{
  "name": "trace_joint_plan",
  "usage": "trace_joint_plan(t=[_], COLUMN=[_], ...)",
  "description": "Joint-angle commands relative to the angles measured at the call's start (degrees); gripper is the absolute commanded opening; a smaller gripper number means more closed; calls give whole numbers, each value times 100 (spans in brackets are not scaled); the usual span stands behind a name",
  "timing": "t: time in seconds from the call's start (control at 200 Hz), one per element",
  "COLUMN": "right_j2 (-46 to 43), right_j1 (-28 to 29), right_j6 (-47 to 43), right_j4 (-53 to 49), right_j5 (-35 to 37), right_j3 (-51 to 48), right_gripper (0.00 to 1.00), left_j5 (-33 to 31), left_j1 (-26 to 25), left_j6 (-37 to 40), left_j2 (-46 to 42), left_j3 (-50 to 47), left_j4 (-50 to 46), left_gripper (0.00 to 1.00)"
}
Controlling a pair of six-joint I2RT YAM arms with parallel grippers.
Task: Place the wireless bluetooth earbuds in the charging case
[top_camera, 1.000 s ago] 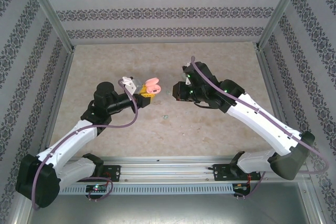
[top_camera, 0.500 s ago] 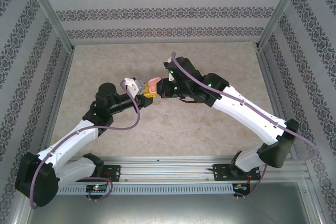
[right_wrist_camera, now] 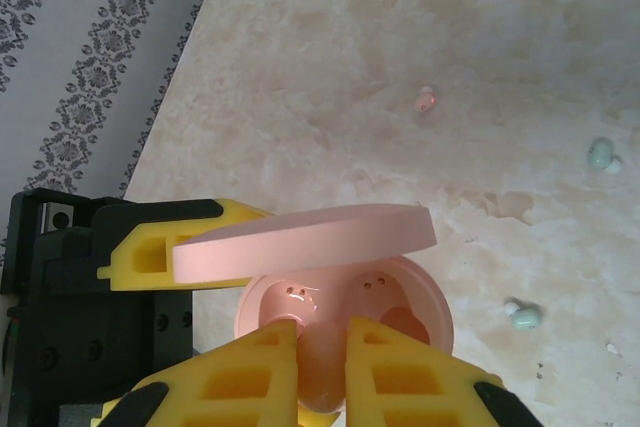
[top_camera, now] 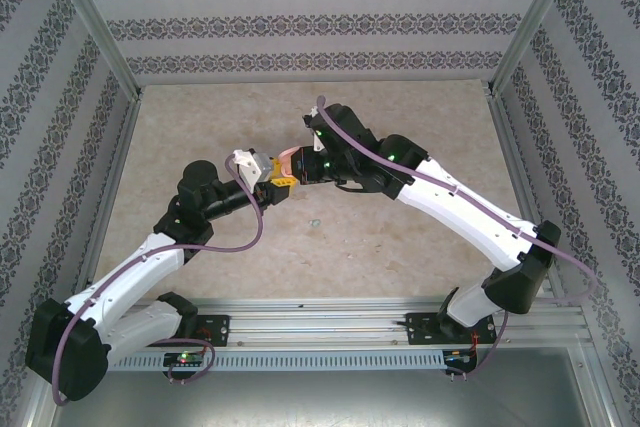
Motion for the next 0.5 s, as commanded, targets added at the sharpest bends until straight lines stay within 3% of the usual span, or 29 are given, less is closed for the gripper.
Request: trace_joint_plan(t=[0.0,0.5], right_j2=[91,429], right_j1=[105,181], right_j6=[-118,-296], right_j4=[-136,-587], right_j5=[143,390], right_j3=[193,461], right_gripper=[14,16], left_j5=[58,25], left_j1=[-113,-138], left_j6=[125,139], left_j2=[-91,-72], left_j3=[-29,-13], left_j4=[181,156], left_gripper=[8,8])
